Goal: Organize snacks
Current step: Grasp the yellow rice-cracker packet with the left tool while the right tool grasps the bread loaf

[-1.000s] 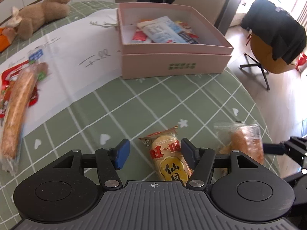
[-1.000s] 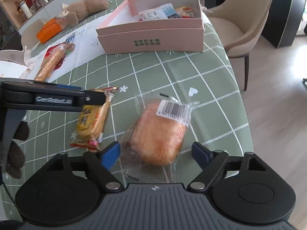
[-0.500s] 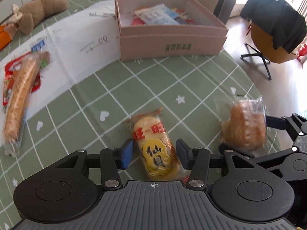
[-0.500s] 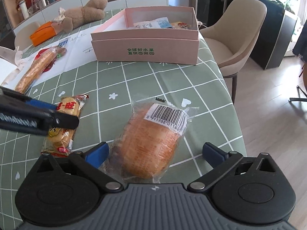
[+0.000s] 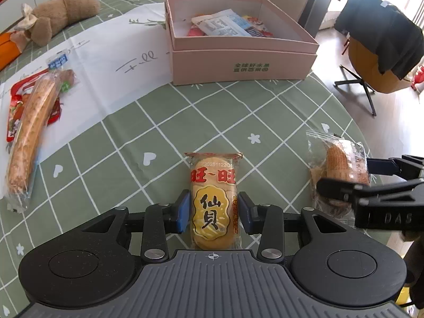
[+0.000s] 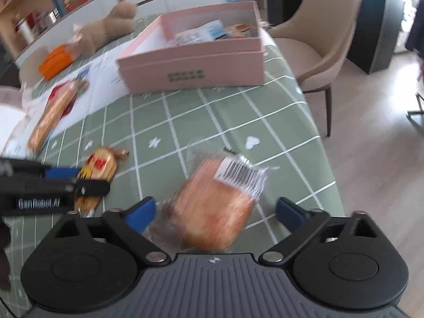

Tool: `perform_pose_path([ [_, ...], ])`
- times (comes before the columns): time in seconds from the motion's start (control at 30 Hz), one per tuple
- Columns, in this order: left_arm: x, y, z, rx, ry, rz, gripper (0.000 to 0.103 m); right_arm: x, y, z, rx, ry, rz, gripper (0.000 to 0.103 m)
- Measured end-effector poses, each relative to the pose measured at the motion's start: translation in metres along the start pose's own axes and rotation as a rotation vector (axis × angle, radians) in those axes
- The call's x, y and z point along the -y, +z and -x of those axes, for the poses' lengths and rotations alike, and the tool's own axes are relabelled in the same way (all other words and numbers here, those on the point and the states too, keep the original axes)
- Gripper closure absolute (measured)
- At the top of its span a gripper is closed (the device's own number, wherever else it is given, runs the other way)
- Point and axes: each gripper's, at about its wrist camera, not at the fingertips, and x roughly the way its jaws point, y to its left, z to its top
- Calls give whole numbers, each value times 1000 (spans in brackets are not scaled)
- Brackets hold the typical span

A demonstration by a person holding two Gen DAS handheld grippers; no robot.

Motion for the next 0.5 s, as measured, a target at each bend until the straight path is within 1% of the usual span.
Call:
perform_pose_path([
  [0.03,0,0,0,1,2,-2,60,0,0,0,0,3,-1,21],
  [0.07,1,0,0,1,3,-4,60,0,1,1,0,0,2,30],
  [0.17,1,0,0,0,0,-2,59,-5,4,5,-5,-5,31,45],
  [0.3,-1,-1,1,4,-14,0,59,-14,9,14,9,-12,84,52],
  [0.5,-4,-3,2,18,-23,4,60,-19,17,31,56,2,108,53],
])
